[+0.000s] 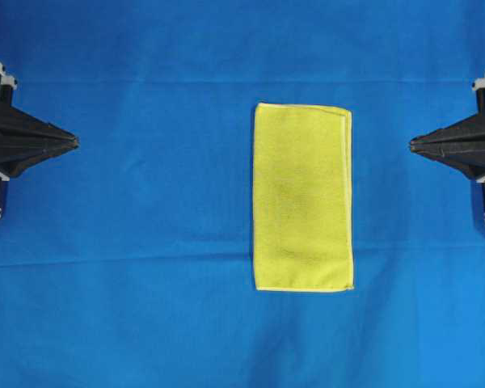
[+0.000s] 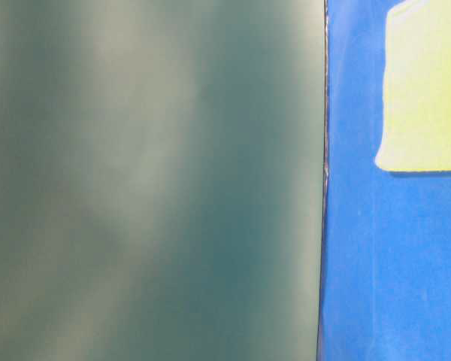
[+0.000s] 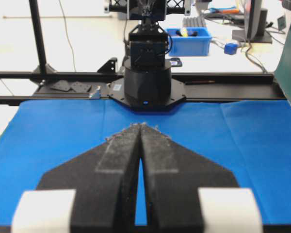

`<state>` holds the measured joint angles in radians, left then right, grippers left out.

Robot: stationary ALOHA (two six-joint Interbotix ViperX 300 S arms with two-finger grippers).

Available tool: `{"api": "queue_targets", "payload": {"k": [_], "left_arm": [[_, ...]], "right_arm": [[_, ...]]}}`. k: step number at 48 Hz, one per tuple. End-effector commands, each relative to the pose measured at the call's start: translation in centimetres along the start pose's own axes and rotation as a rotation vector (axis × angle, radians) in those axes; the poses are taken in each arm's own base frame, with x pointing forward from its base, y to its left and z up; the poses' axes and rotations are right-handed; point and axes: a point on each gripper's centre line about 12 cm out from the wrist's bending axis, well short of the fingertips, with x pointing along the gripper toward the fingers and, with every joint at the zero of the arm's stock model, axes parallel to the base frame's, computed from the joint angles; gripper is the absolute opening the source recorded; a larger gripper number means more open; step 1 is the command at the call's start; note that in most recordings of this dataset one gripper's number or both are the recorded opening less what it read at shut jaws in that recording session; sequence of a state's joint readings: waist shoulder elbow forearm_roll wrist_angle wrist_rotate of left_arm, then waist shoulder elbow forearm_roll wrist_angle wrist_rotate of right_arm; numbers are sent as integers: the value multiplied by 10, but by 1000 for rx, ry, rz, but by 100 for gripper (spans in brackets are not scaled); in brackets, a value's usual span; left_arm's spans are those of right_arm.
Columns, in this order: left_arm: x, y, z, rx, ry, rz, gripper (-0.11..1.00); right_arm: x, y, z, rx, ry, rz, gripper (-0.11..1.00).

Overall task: Fold a vertical towel.
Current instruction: 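Move both grippers inward toward the far corners of the yellow towel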

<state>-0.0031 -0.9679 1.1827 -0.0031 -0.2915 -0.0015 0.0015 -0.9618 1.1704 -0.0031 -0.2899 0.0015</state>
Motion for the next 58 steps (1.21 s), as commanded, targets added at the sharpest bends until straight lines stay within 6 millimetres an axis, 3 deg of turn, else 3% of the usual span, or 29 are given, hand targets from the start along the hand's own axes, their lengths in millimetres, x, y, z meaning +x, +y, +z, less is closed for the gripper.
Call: {"api": "queue_targets", "payload": {"k": [1, 13, 20, 33, 36, 39, 48, 51, 58], "left_arm": [[8, 1, 9, -54, -20, 10, 0], [37, 11, -13, -54, 35, 54, 0], [64, 21, -32, -61, 103, 94, 0], [132, 48, -80, -86, 281, 164, 2], [148, 58, -94, -93, 321, 188, 10], [160, 64, -106, -95, 350, 201, 26], [190, 86, -140, -105, 415, 241, 76], [199, 93, -157, -110, 444, 253, 79], [213, 102, -186, -116, 492, 267, 77]], "right_arm": [[3, 0, 8, 18, -17, -1, 0], [8, -10, -5, 58, 121, -54, 0], [12, -25, -28, 100, 233, -127, 0], [25, -58, -79, 145, 450, -273, 1], [28, -67, -92, 156, 500, -304, 1], [32, -75, -105, 169, 554, -334, 7], [42, -99, -145, 189, 701, -398, 58], [45, -105, -156, 189, 729, -408, 63], [50, -117, -177, 193, 768, -428, 60]]}}
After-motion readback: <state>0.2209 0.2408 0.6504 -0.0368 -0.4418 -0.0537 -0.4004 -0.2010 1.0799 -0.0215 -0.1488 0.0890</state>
